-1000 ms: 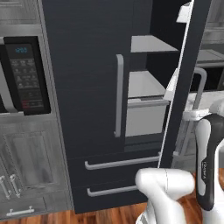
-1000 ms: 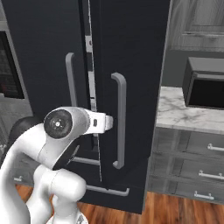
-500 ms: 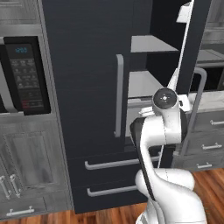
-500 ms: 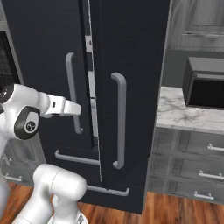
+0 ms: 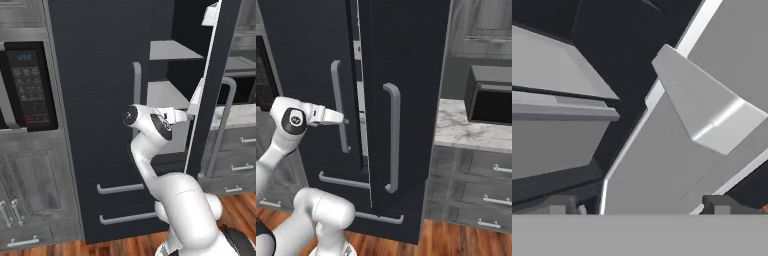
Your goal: Retrieve the sausage and cheese from the fridge and place them on the cutting board on the counter.
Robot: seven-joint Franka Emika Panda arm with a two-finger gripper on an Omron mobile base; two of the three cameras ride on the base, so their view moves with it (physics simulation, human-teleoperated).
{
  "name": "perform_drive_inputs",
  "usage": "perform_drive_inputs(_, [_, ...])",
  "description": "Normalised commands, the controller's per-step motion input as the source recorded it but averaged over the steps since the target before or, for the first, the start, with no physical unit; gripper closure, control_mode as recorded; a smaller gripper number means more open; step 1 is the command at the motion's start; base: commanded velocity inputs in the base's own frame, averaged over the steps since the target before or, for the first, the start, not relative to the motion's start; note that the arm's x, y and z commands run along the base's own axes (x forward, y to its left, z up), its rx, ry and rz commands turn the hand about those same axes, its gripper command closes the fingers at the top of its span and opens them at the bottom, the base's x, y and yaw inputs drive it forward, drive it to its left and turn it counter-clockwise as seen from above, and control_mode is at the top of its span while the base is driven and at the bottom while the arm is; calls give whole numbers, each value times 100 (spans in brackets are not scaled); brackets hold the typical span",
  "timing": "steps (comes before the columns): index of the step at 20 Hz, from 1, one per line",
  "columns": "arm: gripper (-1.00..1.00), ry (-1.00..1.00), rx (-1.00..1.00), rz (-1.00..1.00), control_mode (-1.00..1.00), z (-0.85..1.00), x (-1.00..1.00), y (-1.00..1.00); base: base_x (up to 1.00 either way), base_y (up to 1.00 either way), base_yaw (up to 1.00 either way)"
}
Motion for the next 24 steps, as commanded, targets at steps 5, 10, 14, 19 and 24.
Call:
perform_drive_inputs(5, [-100, -2, -14, -7, -100, 57, 35, -8, 0, 0, 0])
perform_drive_inputs(10, [-100, 2, -3, -7, -100, 29, 9, -31, 0, 0, 0])
perform_drive_inputs(14, [-100, 7, 0, -6, -100, -15, 5, -61, 0, 0, 0])
perform_drive_inputs(19, [-100, 14, 0, -7, -100, -34, 16, -62, 0, 0, 0])
perform_drive_inputs(24, [-100, 9, 0, -9, -100, -2, -29, -80, 0, 0, 0])
